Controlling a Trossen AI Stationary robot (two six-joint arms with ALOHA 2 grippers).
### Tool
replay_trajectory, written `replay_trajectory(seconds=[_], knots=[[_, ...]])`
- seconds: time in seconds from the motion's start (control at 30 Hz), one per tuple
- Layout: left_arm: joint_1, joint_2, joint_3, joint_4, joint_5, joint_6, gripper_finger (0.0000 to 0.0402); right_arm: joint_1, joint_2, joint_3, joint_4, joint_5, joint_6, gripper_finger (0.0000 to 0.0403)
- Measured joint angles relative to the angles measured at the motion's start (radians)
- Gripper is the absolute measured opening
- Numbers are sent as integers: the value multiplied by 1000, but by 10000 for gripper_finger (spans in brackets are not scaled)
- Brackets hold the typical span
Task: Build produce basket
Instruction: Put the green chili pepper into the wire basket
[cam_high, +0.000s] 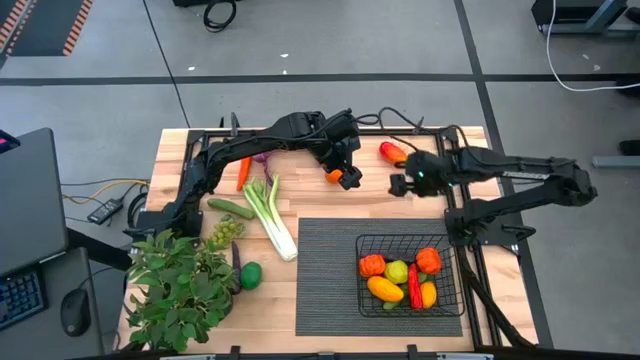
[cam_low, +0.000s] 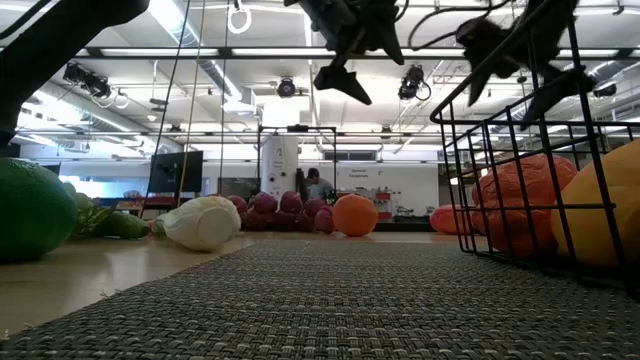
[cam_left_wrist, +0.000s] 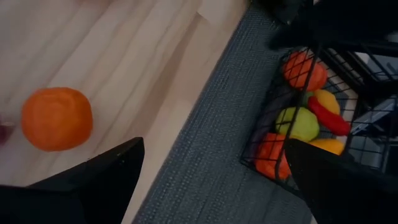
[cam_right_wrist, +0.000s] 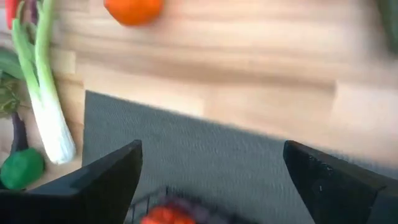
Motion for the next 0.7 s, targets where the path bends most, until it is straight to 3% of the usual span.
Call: replay_trajectory(seconds=[0.4, 0.7], knots=[[-5, -22, 0, -13, 18, -11, 396, -378, 225, 0, 16, -60, -480, 369], [7, -62, 0, -108, -14, 21, 396, -488, 398, 0, -95, -76, -711, 366]])
